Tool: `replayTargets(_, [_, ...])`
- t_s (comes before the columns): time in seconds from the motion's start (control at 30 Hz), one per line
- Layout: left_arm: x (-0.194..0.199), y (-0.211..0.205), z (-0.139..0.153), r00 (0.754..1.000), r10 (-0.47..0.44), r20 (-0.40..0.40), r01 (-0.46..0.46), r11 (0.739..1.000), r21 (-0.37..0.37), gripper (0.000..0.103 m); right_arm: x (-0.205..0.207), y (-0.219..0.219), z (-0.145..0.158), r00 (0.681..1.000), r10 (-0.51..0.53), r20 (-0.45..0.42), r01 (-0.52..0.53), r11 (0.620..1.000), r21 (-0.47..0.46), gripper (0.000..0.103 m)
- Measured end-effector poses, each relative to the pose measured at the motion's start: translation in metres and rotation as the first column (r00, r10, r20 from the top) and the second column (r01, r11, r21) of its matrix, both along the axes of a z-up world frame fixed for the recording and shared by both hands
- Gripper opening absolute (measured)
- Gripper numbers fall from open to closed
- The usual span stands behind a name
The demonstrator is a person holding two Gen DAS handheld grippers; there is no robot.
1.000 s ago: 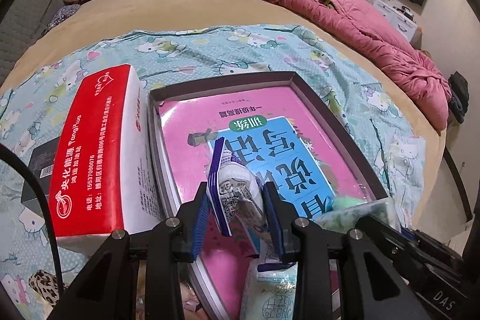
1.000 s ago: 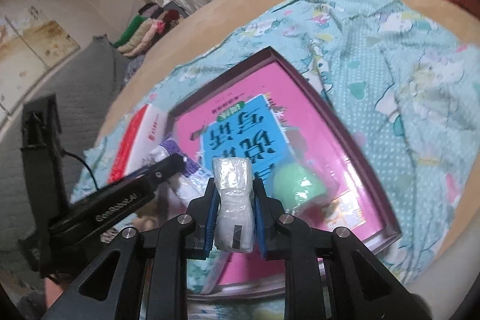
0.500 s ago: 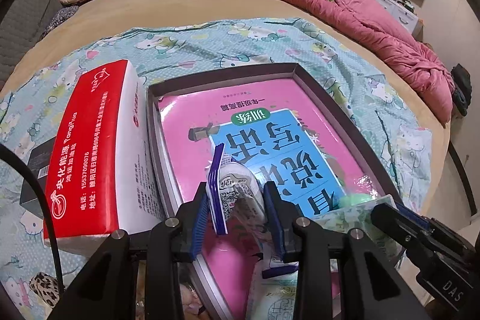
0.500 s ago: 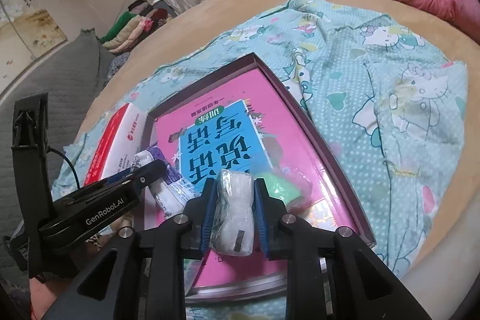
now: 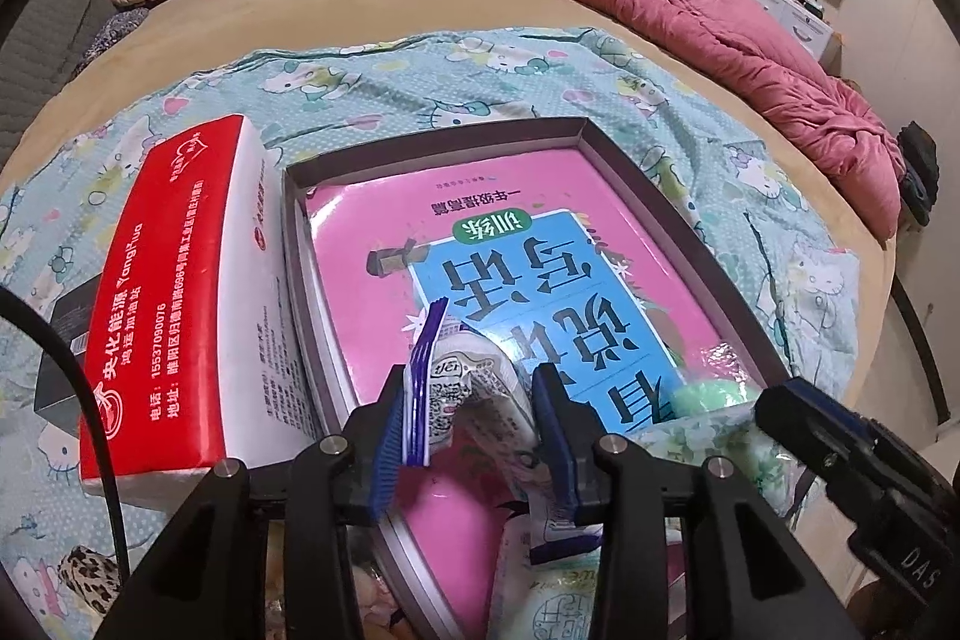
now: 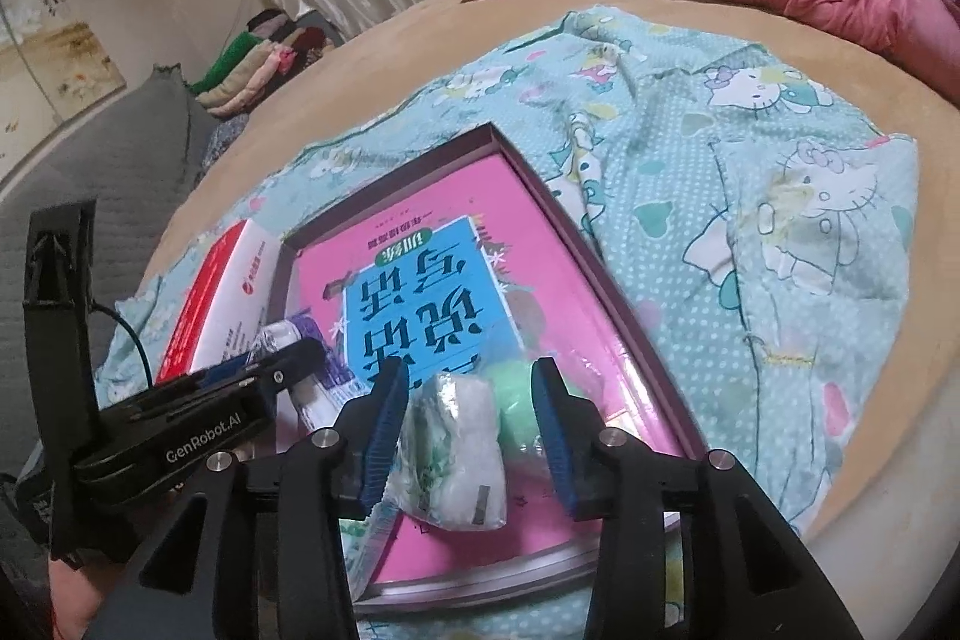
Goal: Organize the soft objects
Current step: 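Open left tool over tray while right tool releases white packet into tray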
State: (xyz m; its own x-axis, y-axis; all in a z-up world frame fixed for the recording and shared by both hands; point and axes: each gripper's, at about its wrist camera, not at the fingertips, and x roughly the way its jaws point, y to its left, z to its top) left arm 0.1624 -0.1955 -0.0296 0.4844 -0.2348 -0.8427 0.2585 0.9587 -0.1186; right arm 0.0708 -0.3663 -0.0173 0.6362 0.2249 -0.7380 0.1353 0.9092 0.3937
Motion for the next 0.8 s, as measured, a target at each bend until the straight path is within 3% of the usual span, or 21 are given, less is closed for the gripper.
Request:
replayTargets(0.27, [0.0013, 0.0028, 0.0008, 1.0, 0.009, -0.021, -0.01, 1.0, -0.015, 0.043, -0.0006, -0.0039, 0.0027, 1.0, -0.027, 0.014, 0.027, 1.0, -0.014, 0.055])
replayTargets(0.33, [0.001, 0.0024, 0.0016, 1.0, 0.009, -0.022, -0.009, 1.0, -0.012, 0.05, -0.0004, -0.0048, 0.0027, 0.999, -0.034, 0.012, 0.035, 0.999, -0.021, 0.06])
replayTargets(0.7, [-0.0011, 0.0068, 0.0025, 0.999, 0.017, -0.032, -0.017, 1.0, -0.008, 0.062, 0.0006, -0.0036, 0.0024, 0.999, -0.034, 0.018, 0.034, 0.999, -0.032, 0.062])
replayTargets(0.8, [-0.0035, 0.0096, 0.005, 0.999, 0.023, -0.026, -0.023, 1.0, -0.002, 0.066, 0.0011, -0.0031, 0.0023, 0.999, -0.036, 0.021, 0.037, 0.999, -0.035, 0.067])
